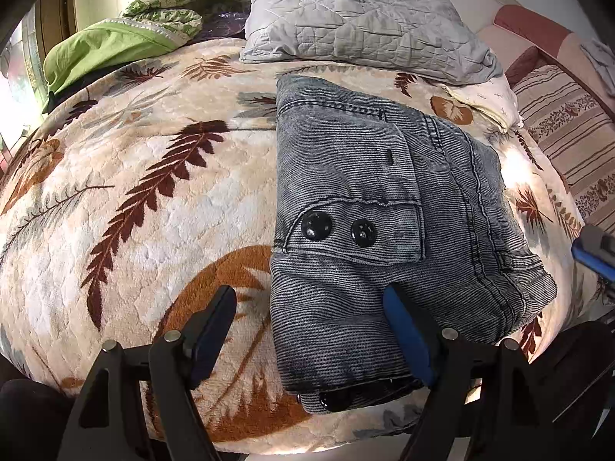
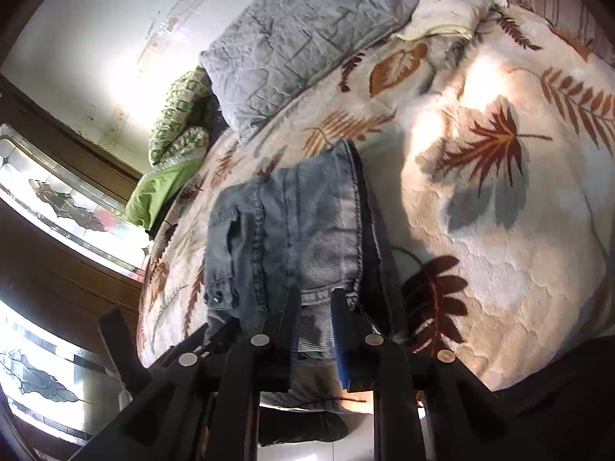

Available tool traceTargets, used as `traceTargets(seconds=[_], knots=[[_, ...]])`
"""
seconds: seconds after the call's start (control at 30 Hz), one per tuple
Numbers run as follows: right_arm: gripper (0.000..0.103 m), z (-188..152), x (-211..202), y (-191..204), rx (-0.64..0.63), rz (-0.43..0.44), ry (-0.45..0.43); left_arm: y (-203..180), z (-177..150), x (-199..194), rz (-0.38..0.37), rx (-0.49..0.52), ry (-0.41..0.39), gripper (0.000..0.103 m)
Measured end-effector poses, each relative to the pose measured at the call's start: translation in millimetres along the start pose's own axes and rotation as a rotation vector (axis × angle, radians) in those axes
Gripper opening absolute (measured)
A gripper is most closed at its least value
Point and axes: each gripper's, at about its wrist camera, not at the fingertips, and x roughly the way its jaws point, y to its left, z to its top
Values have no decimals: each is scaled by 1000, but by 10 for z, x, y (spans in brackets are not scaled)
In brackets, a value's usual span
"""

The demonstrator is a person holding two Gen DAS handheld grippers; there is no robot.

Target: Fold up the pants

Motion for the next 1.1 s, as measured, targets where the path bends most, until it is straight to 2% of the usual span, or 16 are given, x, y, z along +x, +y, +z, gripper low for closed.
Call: traceTargets(seconds=[0.07,0.13,0.17,0.2,0.23,0.27,0.33,0.43,0.63,0.73,0.77,0.83,0.93,1.0,1.07,1.1], knots=[[26,77,36,157,-25,90,9,8,5,3,-4,-5,2,81],[65,82,248,147,-2,143,59,16,13,-26,-16,-14,7,80],[69,39,395,71,10,114,91,52,32,-60,-44,-37,13,80],[68,-22,582,-40,29,47,137,104,60,-119,-91,-70,18,79],[60,-96,715,-164,71,55,173,168,87,-212,-126,-105,-3,79],[60,-129,663,-199,77,81,124,215,114,-323,-134,-128,-54,79],[59,-93,608,-146,66,68,151,235,143,-402,-94,-126,-103,79],[59,83,531,74,6,37,160,80,23,-5,-58,-27,54,81],[62,705,774,450,-53,156,156,77,-2,-14,-64,-22,26,82],[64,880,1185,199,-43,39,205,92,9,-21,-77,-25,30,82],[64,867,1329,15,14,-35,244,115,22,-46,-101,-37,33,82],[62,855,1311,-134,65,22,219,251,78,-208,-170,-109,2,81],[62,869,1246,-91,41,5,237,428,182,-389,-229,-203,-88,81],[62,869,1203,-39,11,-18,241,392,163,-217,-230,-185,-15,81],[63,850,1176,39,-35,-30,240,278,54,117,-227,-142,126,81],[63,829,1187,60,-69,-74,249,233,43,68,-211,-108,70,83]])
